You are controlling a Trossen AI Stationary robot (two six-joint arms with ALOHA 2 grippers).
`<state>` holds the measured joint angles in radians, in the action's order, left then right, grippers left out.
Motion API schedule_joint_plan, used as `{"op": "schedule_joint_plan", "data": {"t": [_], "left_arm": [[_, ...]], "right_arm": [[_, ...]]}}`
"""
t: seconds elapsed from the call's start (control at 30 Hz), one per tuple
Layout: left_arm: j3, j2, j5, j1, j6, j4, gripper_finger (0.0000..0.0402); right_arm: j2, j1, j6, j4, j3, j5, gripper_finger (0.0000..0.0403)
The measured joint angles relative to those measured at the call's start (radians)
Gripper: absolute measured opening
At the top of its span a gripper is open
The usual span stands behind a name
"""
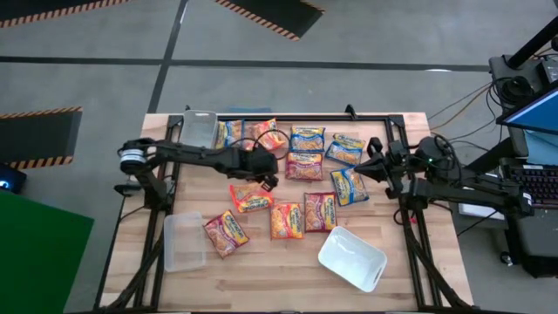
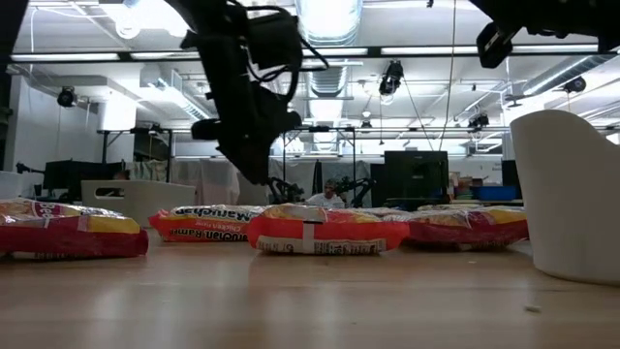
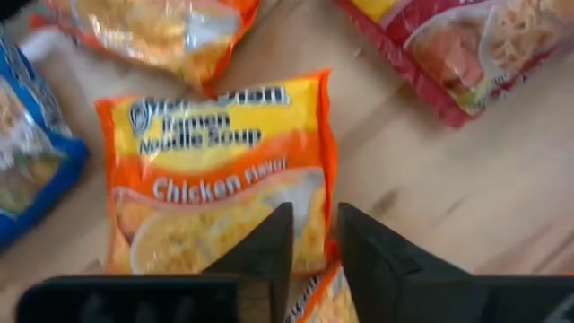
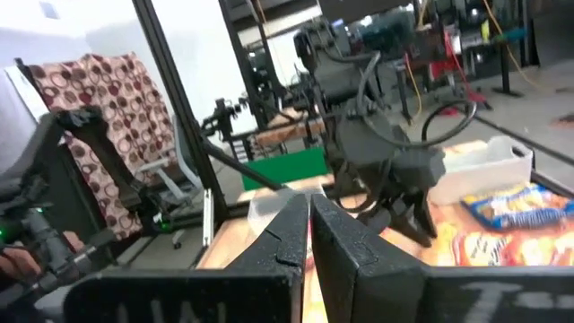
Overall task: Sort Maruchan noodles
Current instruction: Put the orange noodle pack into the gray bin
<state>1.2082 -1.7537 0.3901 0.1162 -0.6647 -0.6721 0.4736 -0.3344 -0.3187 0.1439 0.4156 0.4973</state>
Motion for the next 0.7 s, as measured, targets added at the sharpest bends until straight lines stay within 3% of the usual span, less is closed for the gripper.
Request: {"op": "schedule_joint_plan", "data": {"t": [0.27, 0.37, 0.7], "left_arm": [[0.195, -0.188, 0.146, 0.002, 0.026, -0.179, 0.0184], [0.246, -0.254, 0.152, 0.003, 0.024, -0.221, 0.0212], [0.268, -0.328, 0.160, 0.002, -0.025, -0.238, 0.0228]], "right_arm": [[-0.002, 0.000, -0.032, 0.002, 0.014, 0.002, 0.0009], [-0.001, 0.000, -0.031, 0.002, 0.016, 0.003, 0.0009], [-0.001, 0.000, -0.023, 0.018, 0.021, 0.000, 0.0009]]}}
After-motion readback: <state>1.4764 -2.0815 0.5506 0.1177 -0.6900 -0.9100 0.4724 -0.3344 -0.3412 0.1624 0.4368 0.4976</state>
